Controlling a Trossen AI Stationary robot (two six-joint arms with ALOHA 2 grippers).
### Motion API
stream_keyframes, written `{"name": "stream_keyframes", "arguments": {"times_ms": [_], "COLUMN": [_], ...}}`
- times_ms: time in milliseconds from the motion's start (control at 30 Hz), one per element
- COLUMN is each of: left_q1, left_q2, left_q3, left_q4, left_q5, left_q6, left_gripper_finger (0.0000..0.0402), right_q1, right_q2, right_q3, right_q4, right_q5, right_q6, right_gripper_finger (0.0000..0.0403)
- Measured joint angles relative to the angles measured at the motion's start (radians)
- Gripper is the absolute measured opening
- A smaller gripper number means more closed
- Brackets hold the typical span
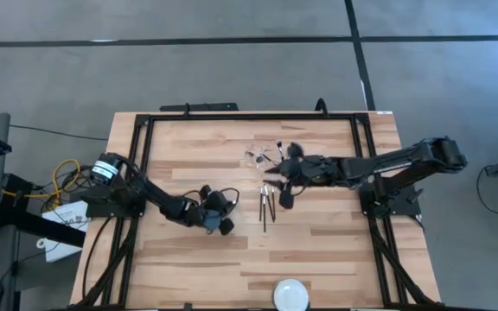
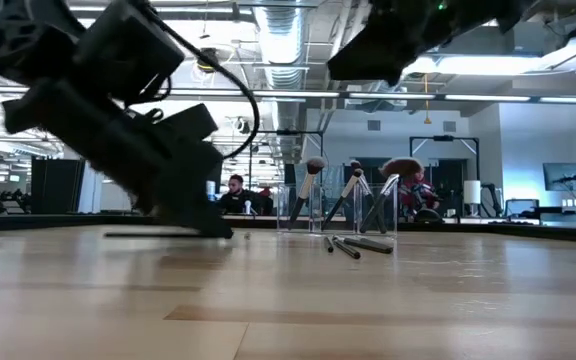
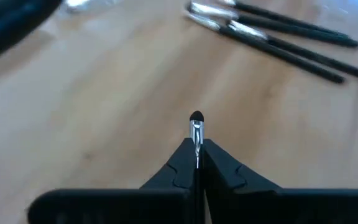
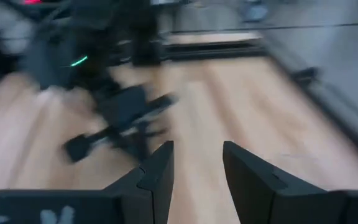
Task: Put items in baskets/containers
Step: Put the black eyeshadow brush into the transparent organizer
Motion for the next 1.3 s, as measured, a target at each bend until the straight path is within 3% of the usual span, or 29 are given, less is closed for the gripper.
{"name": "stream_keyframes", "arguments": {"times_ms": [133,367,600,867,1033,1300], "left_q1": [0.03,0.044,0.03,0.009,0.01,0.009], "left_q2": [-0.041,-0.062,-0.065,-0.065,-0.065,-0.065], "left_q3": [0.001,0.0,0.0,0.0,0.0,0.0], "left_q4": [0.015,0.028,0.078,0.107,0.111,0.119], "left_q5": [0.028,0.05,-0.017,-0.09,-0.102,-0.101], "left_q6": [0.042,0.081,0.262,0.378,0.391,0.392], "left_gripper_finger": [0.0013,0.0013,0.0013,0.0013,0.0013,0.0013], "right_q1": [0.0,-0.052,-0.121,-0.174,-0.187,-0.199], "right_q2": [0.138,0.32,0.419,0.553,0.623,0.638], "right_q3": [0.0,0.06,0.1,0.102,0.102,0.103], "right_q4": [0.122,0.137,0.116,0.233,0.389,0.452], "right_q5": [-0.118,-0.176,-0.34,-0.468,-0.593,-0.606], "right_q6": [-0.026,0.044,0.344,0.524,0.59,0.603], "right_gripper_finger": [0.0128,0.0129,0.0129,0.0129,0.0129,0.0129]}}
